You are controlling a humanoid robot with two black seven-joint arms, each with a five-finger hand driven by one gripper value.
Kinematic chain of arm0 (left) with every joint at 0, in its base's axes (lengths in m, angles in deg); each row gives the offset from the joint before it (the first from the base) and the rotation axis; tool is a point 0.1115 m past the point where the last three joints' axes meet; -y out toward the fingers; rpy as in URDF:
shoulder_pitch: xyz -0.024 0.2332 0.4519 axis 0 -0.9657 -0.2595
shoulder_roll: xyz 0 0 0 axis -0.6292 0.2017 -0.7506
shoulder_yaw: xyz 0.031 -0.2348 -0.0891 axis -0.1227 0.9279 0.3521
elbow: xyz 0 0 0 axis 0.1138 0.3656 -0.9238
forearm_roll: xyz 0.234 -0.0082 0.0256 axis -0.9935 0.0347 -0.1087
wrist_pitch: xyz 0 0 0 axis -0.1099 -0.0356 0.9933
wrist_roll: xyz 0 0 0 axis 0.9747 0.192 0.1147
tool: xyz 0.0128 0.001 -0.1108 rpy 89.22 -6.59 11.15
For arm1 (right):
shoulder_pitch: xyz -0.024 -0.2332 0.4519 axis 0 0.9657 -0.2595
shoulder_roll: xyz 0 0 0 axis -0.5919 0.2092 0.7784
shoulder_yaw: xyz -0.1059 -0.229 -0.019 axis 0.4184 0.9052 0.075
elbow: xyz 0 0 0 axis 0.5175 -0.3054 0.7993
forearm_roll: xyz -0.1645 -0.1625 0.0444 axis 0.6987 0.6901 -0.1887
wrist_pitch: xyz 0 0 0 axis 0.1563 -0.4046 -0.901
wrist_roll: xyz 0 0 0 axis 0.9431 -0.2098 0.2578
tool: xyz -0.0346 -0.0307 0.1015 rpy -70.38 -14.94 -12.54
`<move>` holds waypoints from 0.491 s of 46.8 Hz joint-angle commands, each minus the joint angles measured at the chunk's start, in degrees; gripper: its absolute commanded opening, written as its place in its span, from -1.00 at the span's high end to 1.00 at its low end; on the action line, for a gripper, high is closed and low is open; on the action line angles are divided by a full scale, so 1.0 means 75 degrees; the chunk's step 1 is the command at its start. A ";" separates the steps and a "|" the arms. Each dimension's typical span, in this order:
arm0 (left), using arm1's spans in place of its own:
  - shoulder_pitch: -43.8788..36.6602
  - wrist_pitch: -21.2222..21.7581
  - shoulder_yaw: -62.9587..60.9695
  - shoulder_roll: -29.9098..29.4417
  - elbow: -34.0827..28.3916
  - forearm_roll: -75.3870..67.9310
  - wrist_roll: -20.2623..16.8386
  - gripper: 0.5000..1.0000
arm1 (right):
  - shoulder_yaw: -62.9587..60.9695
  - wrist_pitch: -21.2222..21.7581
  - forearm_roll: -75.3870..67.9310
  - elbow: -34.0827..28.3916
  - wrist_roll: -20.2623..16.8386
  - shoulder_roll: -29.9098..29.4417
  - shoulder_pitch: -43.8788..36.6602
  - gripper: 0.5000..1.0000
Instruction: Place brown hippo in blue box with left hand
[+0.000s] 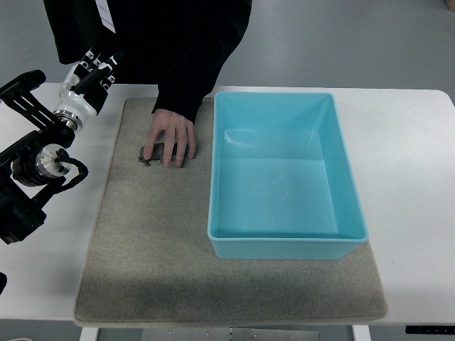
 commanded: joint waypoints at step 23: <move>0.0002 -0.0365 -0.0001 -0.0092 0.0000 0.0027 -0.0048 -0.99 | 0.0000 -0.0001 0.0000 0.0000 0.0000 0.0000 0.0000 -0.74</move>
